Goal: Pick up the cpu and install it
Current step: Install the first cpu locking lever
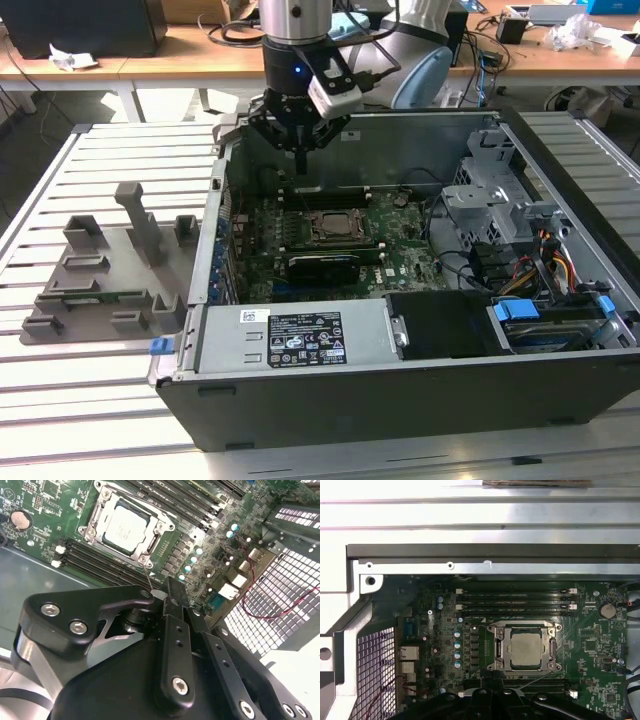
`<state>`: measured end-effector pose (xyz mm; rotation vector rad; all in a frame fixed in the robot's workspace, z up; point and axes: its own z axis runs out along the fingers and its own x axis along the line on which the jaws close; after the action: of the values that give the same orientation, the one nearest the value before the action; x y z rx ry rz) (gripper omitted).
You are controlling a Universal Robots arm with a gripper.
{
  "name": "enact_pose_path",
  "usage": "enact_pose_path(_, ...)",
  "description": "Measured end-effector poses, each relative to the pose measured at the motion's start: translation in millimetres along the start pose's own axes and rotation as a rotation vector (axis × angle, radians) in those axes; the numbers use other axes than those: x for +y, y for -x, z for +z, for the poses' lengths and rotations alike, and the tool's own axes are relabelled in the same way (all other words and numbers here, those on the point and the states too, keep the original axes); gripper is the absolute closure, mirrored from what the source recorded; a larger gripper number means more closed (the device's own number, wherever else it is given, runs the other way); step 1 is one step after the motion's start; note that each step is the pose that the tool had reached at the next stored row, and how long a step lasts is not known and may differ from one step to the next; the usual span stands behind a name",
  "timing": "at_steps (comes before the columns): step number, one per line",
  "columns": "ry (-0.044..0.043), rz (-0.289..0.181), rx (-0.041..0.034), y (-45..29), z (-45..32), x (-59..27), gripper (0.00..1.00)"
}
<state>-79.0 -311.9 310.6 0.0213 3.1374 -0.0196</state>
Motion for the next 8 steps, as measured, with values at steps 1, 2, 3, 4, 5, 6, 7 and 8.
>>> enact_pose_path(1, 0.0000, 0.000, 0.0000, 0.0, 0.0, 0.0, 0.89)
enact_pose_path(2, 0.0001, 0.000, 0.0000, -0.1, 0.0, 0.0, 0.89)
enact_pose_path(3, 0.0000, 0.000, 0.0000, -0.2, 0.0, 0.0, 0.89)
enact_pose_path(4, 0.0000, 0.000, 0.0000, -0.3, 0.0, 0.0, 0.89)
enact_pose_path(5, 0.0001, 0.000, -0.0001, -0.5, 0.1, 0.0, 0.89)
enact_pose_path(6, 0.0000, 0.000, 0.0000, -0.6, 0.1, 0.0, 0.89)
enact_pose_path(7, 0.0000, 0.000, 0.0000, -0.8, 0.1, 0.0, 0.89)
enact_pose_path(8, 0.0000, 0.000, 0.0000, -1.0, 0.1, 0.0, 0.89)
